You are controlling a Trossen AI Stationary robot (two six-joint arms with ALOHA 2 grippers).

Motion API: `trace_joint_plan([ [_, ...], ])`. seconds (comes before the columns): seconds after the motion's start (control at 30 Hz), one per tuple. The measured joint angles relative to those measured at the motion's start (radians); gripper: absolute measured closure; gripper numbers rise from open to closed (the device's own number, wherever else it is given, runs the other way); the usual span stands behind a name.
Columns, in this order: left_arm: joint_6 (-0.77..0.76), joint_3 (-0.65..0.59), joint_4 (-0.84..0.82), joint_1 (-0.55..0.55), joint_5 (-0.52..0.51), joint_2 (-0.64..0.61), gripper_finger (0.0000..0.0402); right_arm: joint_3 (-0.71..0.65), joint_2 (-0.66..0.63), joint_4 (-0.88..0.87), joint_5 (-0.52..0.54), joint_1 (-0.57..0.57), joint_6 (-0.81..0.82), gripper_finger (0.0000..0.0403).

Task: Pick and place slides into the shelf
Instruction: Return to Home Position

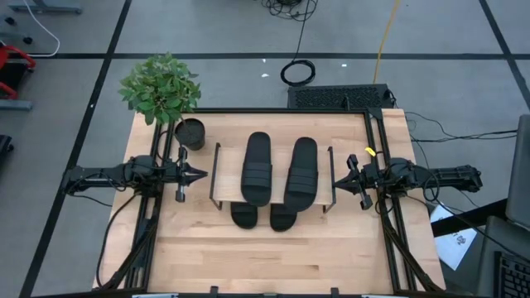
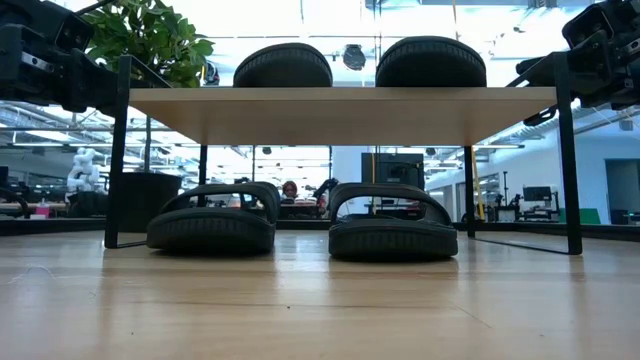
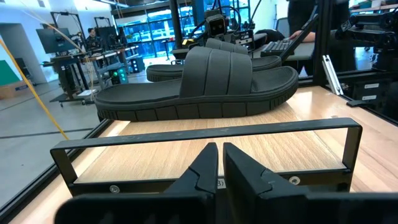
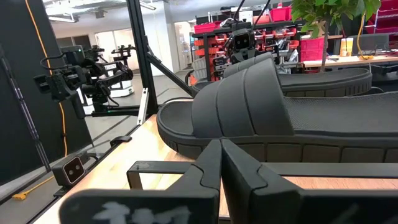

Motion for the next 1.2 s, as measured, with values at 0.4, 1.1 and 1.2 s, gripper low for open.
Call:
trace_joint_plan([
  [0.4,0.000,0.000,0.000,0.000,0.000,0.000,0.0400,0.000,0.000,0.000,0.000,0.000,0.000,0.0403],
  [1.1,0.000,0.000,0.000,0.000,0.000,0.000,0.0392,0.000,0.000,0.000,0.000,0.000,0.000,0.0403],
  [1.2,0.000,0.000,0.000,0.000,0.000,0.000,0.0400,0.000,0.000,0.000,0.000,0.000,0.000,0.0403],
])
